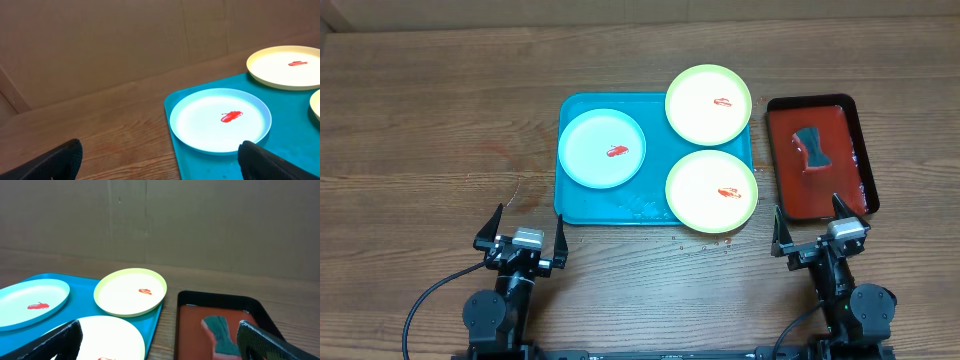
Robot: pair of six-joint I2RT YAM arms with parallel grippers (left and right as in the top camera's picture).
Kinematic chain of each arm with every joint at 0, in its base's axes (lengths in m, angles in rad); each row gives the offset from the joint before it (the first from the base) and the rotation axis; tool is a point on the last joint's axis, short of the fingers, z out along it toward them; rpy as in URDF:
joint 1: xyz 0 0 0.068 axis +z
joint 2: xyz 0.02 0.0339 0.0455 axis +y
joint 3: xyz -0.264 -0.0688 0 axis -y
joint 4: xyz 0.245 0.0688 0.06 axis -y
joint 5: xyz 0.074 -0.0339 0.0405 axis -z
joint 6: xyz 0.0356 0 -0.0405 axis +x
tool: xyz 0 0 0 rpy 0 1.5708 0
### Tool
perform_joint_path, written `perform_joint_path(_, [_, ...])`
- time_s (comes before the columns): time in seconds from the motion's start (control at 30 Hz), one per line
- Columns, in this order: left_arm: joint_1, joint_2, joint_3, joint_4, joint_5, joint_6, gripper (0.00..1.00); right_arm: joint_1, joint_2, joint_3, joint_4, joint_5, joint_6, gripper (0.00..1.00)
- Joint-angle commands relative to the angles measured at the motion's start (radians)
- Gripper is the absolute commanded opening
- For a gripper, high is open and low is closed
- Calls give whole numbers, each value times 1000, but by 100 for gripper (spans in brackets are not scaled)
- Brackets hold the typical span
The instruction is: Clean dirty plates on tray and stack at the side
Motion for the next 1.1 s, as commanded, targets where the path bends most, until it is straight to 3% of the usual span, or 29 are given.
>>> perform_joint_path(0.0, [-7, -11, -4, -2, -6, 15, 100, 4, -10, -10, 4, 6, 5, 100])
perform_joint_path(0.67, [-7, -11, -4, 0, 2, 40, 100, 4, -10, -10, 4, 5, 5, 100])
perform_joint_path(0.87, [-7, -11, -3, 3, 41, -87, 100, 4, -10, -6, 4, 5, 35, 100])
perform_joint_path(1.07, [-7, -5, 57, -60, 95, -99, 100, 3, -10, 63, -44, 20, 54, 100])
